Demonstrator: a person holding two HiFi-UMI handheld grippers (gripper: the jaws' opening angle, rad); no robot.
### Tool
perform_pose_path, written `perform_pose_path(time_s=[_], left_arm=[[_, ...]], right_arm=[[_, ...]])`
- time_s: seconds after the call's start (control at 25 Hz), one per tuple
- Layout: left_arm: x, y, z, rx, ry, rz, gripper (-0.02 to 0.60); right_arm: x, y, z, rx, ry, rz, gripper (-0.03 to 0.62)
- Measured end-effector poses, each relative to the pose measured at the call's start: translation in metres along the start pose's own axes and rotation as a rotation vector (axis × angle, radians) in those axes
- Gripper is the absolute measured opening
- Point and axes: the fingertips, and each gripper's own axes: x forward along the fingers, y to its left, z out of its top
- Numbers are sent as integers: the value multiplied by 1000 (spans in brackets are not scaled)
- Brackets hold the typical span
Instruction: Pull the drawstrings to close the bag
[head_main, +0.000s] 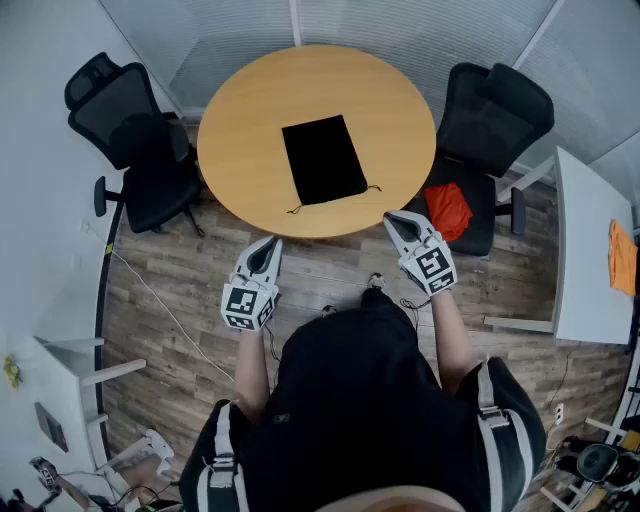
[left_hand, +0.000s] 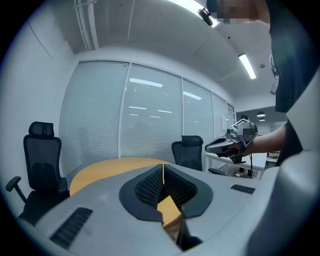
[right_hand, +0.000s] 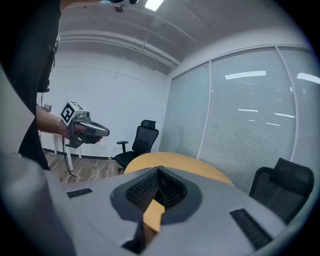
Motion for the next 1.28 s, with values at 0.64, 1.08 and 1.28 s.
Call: perform_pose_path(time_s=[0.64,1.08,1.28], left_arm=[[-11,-16,-10,8,28,-12,20],[-29,-5,-13,9,23,-11,20],[-32,0,-17,3,23,-7,20]], right_arm=[[-21,12,-14,38,-3,-11,57],[-12,42,-5,53,-15,74,57],[-7,52,-6,16,9,96,57]])
